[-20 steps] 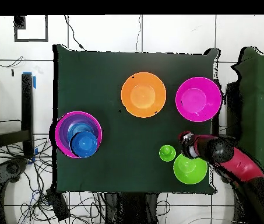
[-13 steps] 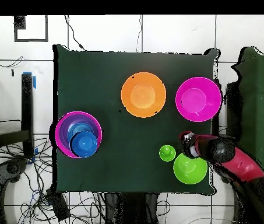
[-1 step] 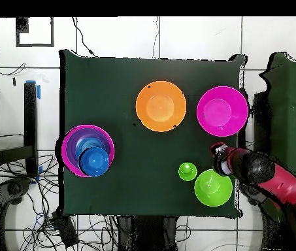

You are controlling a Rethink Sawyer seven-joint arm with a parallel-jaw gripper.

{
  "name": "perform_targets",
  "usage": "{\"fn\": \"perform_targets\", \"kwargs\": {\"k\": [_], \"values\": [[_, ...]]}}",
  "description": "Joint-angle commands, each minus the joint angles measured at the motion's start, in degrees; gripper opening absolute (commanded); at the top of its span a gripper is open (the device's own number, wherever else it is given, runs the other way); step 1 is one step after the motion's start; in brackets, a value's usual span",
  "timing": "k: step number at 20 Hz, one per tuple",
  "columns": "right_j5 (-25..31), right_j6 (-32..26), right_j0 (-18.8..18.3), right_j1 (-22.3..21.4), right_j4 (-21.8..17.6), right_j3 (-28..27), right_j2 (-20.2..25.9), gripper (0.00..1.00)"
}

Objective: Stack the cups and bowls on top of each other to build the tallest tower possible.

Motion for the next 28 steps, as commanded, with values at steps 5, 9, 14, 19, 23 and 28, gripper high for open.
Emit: {"fn": "perform_targets", "kwargs": {"k": [5, 9, 14, 19, 23, 28], "values": [[0.6, -7.2, 2.4, -1.3, -4.4, 1.3, 2.8, 1.00], [3.2, -4.9, 3.8, -2.7, -3.1, 1.6, 1.1, 1.00], [2.0, -1.2, 3.9, -5.9, -1.7, 6.7, -0.4, 1.00], [0.4, 2.1, 4.0, -7.5, -0.4, 10.9, -2.1, 1.00], [-1.4, 3.4, 3.5, -8.0, 0.0, 13.9, -3.0, 1.00], [-2.8, 3.4, 2.9, -5.8, 0.2, 14.8, -3.1, 1.00]]}}
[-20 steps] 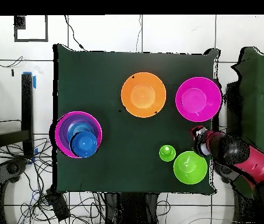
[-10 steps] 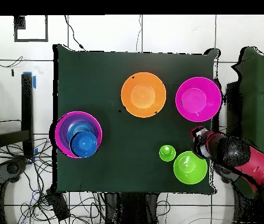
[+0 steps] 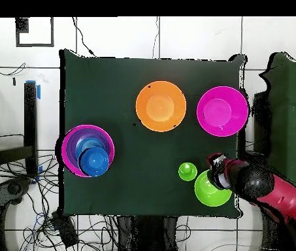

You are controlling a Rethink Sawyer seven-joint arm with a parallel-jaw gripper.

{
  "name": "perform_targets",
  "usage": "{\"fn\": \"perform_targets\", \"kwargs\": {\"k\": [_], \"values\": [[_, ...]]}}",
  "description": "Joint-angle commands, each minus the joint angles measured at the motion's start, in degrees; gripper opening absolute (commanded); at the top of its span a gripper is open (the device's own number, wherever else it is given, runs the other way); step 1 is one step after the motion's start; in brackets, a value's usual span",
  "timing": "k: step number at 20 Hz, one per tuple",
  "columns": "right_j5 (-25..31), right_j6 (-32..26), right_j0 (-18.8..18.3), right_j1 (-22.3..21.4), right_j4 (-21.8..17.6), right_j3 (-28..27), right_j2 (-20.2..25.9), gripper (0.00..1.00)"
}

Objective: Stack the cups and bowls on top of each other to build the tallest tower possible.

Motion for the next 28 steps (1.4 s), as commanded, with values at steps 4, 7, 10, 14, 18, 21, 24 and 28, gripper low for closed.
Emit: {"fn": "perform_targets", "kwargs": {"k": [4, 7, 10, 14, 18, 21, 24, 28], "values": [[-4.3, 3.1, 1.1, 5.5, 0.0, 5.8, -0.9, 1.00], [-6.8, 1.8, 1.0, 7.7, -1.4, 4.4, -0.6, 1.00], [-9.0, -4.1, 0.2, 9.3, -5.9, 1.8, 1.3, 1.00], [-8.7, -9.5, -0.4, 9.6, -9.6, 0.3, 3.1, 1.00], [-8.8, -9.1, -1.0, 10.4, -10.8, -0.6, 4.4, 1.00], [-9.1, -9.3, -1.4, 12.9, -11.7, -2.8, 5.7, 1.00], [-9.6, -9.3, -1.8, 15.0, -12.8, -4.5, 6.5, 1.00], [-9.9, -9.1, -2.3, 16.0, -14.3, -5.5, 6.6, 1.00]]}}
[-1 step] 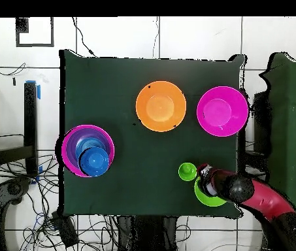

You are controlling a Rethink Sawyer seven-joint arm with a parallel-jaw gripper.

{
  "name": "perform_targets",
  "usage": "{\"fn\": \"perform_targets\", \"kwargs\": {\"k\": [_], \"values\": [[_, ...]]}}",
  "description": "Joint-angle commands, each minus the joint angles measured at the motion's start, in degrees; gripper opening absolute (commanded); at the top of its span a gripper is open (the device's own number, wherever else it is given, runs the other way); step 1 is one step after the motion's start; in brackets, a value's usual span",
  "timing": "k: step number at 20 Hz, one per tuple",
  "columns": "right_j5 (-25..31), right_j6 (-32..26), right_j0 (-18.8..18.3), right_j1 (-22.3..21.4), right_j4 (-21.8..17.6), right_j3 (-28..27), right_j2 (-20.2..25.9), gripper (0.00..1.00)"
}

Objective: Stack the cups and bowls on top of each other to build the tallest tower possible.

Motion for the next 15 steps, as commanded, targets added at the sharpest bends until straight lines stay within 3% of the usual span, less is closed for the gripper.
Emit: {"fn": "perform_targets", "kwargs": {"k": [1, 15], "values": [[-4.4, -9.0, 0.6, 4.4, -5.0, -4.7, 5.9, 1.00], [-4.1, -8.1, -0.8, 7.2, -8.1, -7.1, 6.7, 1.00]]}}
